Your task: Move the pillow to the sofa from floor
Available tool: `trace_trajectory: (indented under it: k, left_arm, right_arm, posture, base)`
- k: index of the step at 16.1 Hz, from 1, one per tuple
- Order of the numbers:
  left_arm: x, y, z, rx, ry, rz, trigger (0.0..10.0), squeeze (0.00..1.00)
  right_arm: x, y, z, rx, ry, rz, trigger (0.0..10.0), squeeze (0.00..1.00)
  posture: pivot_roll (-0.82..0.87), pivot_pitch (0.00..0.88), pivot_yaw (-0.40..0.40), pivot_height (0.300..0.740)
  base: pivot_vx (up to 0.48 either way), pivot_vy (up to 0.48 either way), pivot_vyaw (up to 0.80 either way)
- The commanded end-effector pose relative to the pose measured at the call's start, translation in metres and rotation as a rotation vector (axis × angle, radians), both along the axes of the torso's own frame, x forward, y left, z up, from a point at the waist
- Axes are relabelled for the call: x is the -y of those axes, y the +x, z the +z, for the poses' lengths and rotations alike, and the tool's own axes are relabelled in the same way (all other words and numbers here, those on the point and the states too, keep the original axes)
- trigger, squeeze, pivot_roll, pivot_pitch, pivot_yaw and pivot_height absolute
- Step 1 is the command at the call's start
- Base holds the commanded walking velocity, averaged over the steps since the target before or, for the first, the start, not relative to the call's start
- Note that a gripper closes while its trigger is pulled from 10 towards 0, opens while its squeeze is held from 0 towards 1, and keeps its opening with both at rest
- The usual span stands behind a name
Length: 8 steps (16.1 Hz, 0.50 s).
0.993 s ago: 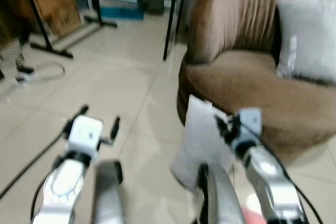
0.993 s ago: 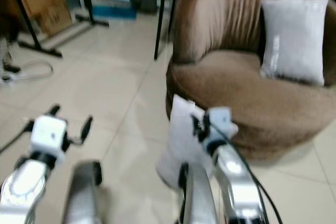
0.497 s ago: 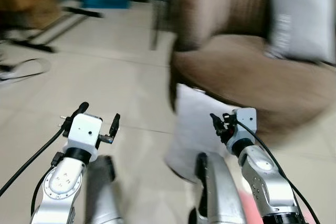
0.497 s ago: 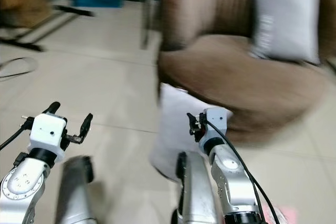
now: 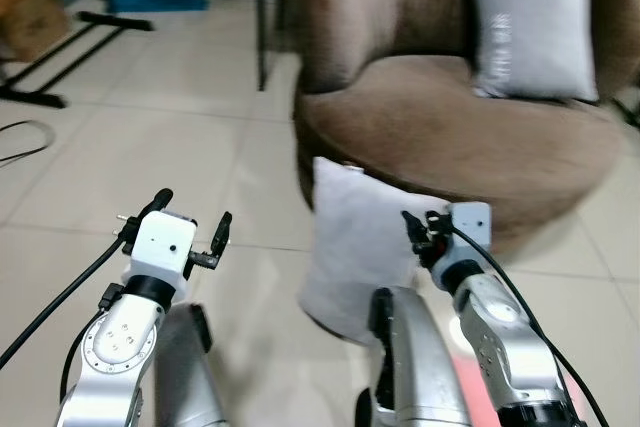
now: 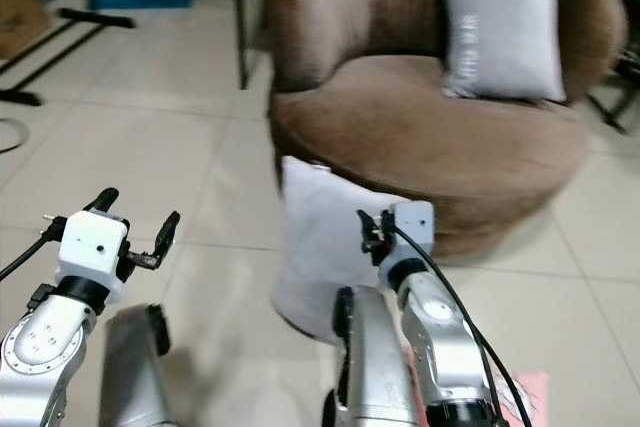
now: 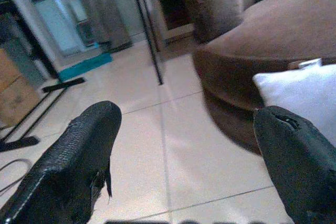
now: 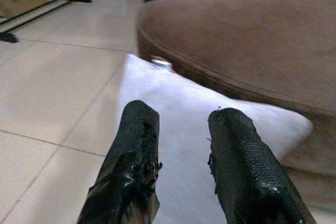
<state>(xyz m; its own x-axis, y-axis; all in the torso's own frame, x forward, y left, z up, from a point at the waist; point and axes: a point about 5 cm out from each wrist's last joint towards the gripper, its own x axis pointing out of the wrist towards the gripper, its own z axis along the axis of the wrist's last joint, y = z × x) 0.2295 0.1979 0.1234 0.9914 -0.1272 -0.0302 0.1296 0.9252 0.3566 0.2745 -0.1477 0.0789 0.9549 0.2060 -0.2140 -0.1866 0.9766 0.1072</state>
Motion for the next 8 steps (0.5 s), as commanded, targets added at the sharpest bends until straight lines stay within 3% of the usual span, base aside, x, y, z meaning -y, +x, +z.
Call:
trace_trajectory:
  k: [1, 4, 7, 8]
  left_arm:
    - [-0.0007, -0.0001, -0.0006, -0.011, -0.007, -0.004, 10.0, 0.0]
    - [-0.001, -0.0004, 0.0004, -0.008, -0.009, -0.008, 10.0, 0.0]
    - [0.0002, -0.0015, -0.0002, -0.011, -0.014, -0.011, 10.0, 0.0]
    - [0.0005, -0.0015, -0.0003, -0.011, -0.015, -0.011, 10.0, 0.0]
  right_arm:
    - [0.0024, 0.002, 0.0004, 0.008, -0.01, -0.003, 10.0, 0.0]
    - [0.0025, 0.003, 0.0013, 0.014, -0.007, -0.003, 10.0, 0.0]
    - [0.0047, 0.0015, 0.0, 0.007, -0.019, -0.011, 10.0, 0.0]
    - [0.0052, 0.0015, 0.0005, 0.012, -0.017, -0.011, 10.0, 0.0]
  posture:
    - [0.03, 0.0, -0.047, 0.416]
    - [0.03, 0.0, -0.046, 0.416]
    - [0.02, 0.0, -0.045, 0.416]
    - [0.02, 0.0, -0.046, 0.416]
  base:
    - [0.0, 0.0, 0.0]
    - [0.188, 0.0, 0.0]
    - [0.3, 0.0, -0.77]
    - [0.304, 0.0, 0.0]
